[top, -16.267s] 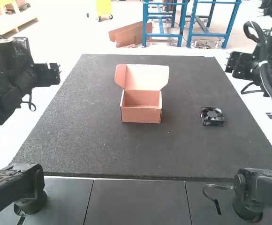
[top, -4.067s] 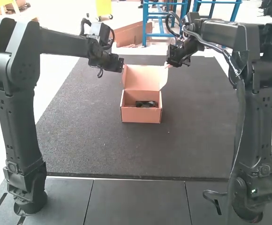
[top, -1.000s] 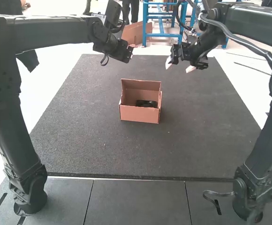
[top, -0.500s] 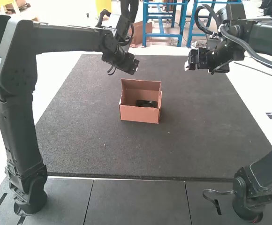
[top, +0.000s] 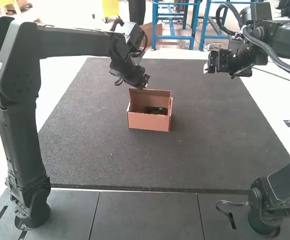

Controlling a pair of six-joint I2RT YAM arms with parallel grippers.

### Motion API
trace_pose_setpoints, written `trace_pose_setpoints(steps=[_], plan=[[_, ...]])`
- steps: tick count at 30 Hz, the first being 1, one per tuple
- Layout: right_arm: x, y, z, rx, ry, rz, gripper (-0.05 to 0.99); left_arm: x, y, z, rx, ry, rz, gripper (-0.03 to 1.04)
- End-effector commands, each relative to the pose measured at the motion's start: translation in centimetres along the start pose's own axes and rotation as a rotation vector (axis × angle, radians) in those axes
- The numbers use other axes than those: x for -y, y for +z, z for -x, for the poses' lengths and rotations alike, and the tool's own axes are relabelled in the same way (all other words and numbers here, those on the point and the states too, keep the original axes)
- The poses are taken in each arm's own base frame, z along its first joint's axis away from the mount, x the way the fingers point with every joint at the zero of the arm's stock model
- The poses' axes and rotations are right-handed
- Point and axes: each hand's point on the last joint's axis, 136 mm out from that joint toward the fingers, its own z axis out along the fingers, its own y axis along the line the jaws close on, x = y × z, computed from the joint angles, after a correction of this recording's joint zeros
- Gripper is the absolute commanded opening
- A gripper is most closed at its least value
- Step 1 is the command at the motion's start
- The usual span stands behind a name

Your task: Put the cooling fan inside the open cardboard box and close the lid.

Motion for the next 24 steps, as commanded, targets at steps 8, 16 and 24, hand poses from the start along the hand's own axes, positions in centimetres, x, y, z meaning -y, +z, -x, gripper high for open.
trace_pose_setpoints(steps=[8, 16, 24], plan=[[-0.1, -0.8, -0.4, -0.009, 0.029, 0.029, 0.92, 2.0, 0.8, -3.3, -0.074, 0.019, -0.02, 0.97], [-0.2, -0.5, -1.9, -0.056, 0.05, 0.04, 0.92, 2.4, 1.9, -5.5, -0.11, 0.035, -0.019, 0.97], [-0.3, -0.6, -1.9, -0.059, 0.051, 0.044, 0.92, 2.7, 3.3, -7.3, -0.116, 0.051, -0.018, 0.97]])
